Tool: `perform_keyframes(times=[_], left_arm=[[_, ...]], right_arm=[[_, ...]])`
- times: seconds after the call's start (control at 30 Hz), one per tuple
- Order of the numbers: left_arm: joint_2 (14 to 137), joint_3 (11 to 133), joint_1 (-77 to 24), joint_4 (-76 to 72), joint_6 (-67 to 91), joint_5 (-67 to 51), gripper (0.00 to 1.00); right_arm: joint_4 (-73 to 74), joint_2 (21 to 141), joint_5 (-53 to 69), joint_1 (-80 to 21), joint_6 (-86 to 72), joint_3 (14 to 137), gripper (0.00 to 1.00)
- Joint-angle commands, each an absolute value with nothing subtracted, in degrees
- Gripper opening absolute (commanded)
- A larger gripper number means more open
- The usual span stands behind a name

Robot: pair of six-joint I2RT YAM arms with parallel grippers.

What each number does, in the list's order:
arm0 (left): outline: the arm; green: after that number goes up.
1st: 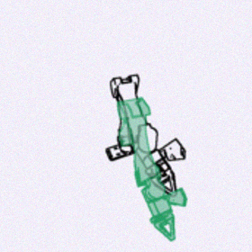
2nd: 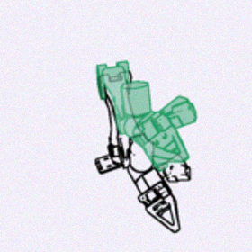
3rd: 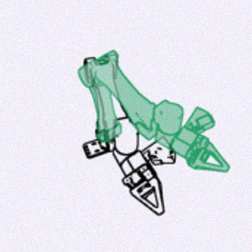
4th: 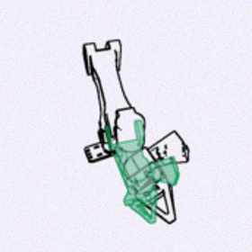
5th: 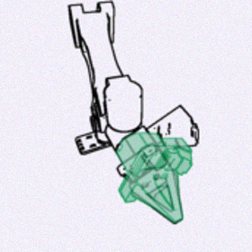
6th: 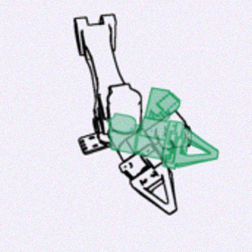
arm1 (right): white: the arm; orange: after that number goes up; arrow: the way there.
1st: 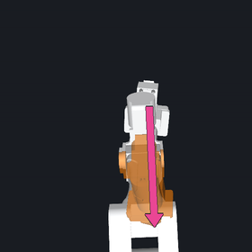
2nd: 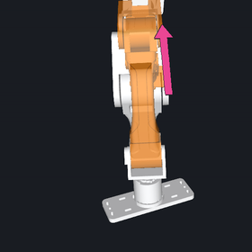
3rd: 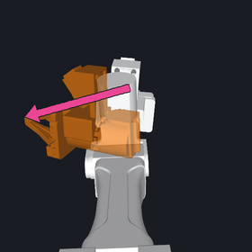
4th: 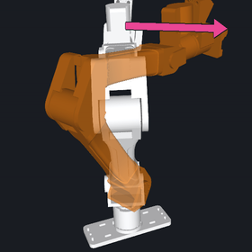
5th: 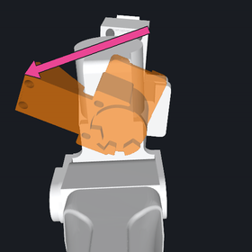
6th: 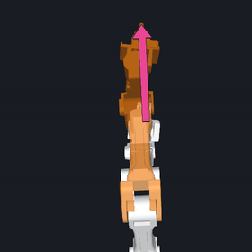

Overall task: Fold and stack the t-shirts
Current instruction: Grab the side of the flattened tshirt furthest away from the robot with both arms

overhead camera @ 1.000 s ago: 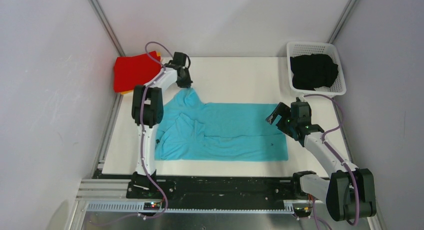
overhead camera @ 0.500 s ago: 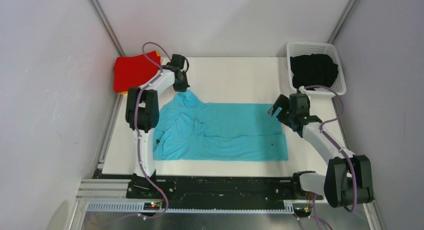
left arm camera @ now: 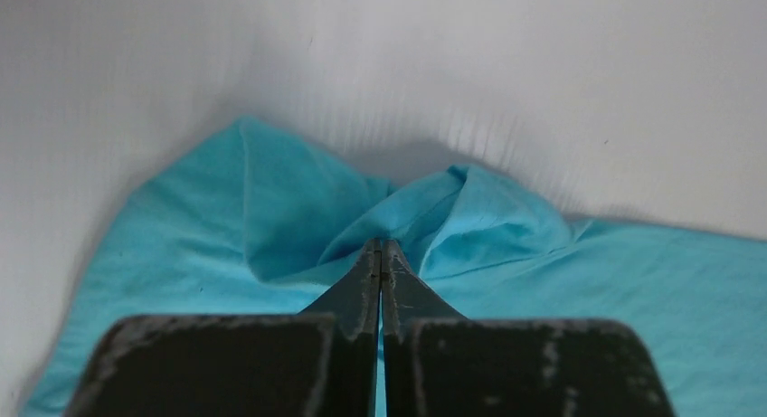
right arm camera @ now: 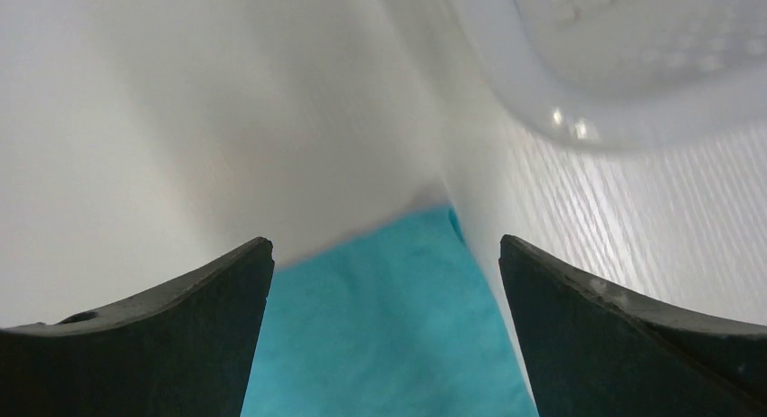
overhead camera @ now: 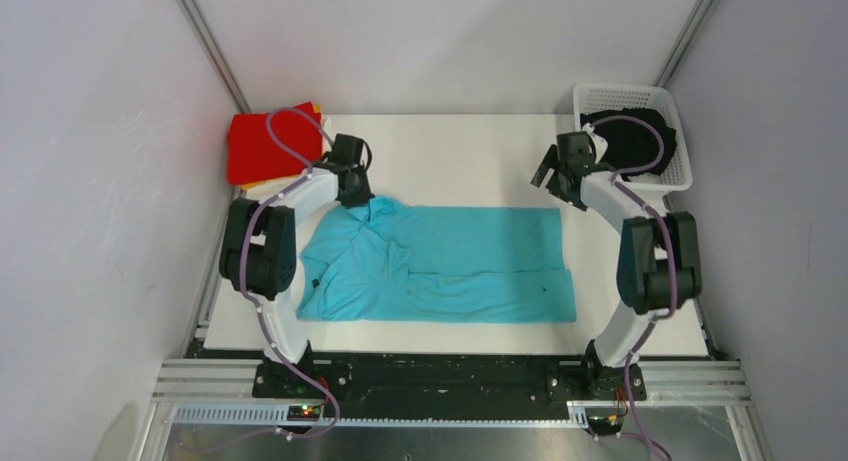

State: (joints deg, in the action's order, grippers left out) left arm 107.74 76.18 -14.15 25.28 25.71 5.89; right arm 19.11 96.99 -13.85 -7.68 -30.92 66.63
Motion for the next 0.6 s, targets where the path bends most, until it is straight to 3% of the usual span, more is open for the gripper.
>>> perform_keyframes(times=[0.0, 0.27, 0.57], left_arm=[[101.62, 72.64, -15.45, 22.24, 27.91, 8.05, 0.0], [94.2, 65.36, -16.44, 21.46, 29.55, 11.21, 0.0], [90.22, 61.14, -16.86, 20.64, 30.55, 11.47, 0.0]], right_arm=[[26.87, 105.24, -21.35, -8.98, -28.64, 77.95, 1.0], [43.02, 121.73, -30.28, -11.9, -31.61, 94.81, 0.89], [45.93, 123.49, -28.74, -12.18, -34.67, 93.37, 0.76]])
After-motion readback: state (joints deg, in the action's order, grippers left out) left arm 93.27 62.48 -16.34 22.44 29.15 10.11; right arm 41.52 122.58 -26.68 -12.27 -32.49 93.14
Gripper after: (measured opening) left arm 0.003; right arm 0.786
